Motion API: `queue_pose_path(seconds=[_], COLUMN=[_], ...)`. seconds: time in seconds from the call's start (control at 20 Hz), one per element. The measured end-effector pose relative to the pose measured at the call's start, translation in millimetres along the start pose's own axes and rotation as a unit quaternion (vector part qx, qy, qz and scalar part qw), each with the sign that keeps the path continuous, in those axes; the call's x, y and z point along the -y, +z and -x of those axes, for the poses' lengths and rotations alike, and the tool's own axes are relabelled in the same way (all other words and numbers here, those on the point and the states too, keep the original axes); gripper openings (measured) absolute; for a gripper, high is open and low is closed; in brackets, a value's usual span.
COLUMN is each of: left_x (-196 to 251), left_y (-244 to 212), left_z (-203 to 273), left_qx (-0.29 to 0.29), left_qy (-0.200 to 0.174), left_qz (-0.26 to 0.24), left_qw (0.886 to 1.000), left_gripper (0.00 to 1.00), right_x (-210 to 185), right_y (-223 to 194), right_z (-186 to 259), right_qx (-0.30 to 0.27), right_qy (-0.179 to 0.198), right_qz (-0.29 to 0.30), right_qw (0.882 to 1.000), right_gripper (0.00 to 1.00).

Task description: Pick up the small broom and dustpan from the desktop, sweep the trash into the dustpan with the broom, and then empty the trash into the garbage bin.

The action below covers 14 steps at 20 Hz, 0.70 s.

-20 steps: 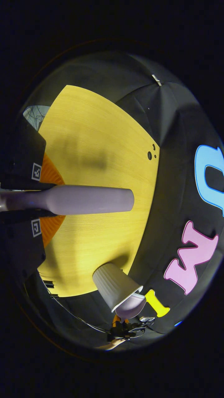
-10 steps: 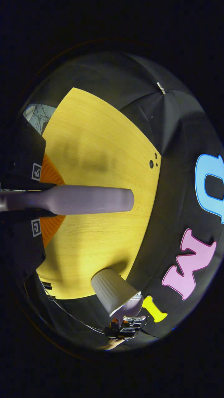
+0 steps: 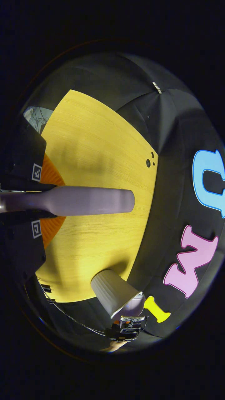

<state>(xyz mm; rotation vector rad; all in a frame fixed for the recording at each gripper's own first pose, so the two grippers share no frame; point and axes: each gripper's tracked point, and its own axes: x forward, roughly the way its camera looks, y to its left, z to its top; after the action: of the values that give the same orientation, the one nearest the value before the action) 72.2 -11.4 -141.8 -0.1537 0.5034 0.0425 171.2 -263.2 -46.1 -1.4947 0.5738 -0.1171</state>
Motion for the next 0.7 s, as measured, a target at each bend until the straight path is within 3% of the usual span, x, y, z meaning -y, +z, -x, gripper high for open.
queue_pose_path(seconds=[0.05,0.15,0.3,0.45,0.7], left_x=[1,0,3,7,5], left_y=[0,1,4,9,12], left_z=[1,3,7,11,14], left_qx=[0.002,0.006,0.017,0.028,0.041], left_qy=[0.000,0.001,0.000,-0.010,-0.033], left_qz=[0.003,0.007,0.014,0.012,-0.007], left_qw=[1.000,1.000,1.000,0.999,0.999], left_gripper=[0.30,0.31,0.30,0.30,0.30], right_x=[-4,-14,-29,-40,-45], right_y=[1,-4,7,33,80], right_z=[1,3,11,27,35], right_qx=[0.001,-0.001,-0.003,-0.007,-0.007], right_qy=[0.008,0.027,0.051,0.077,0.096], right_qz=[-0.023,-0.086,-0.211,-0.335,-0.478], right_qw=[1.000,0.996,0.976,0.939,0.873], right_gripper=[0.36,0.37,0.37,0.37,0.37])
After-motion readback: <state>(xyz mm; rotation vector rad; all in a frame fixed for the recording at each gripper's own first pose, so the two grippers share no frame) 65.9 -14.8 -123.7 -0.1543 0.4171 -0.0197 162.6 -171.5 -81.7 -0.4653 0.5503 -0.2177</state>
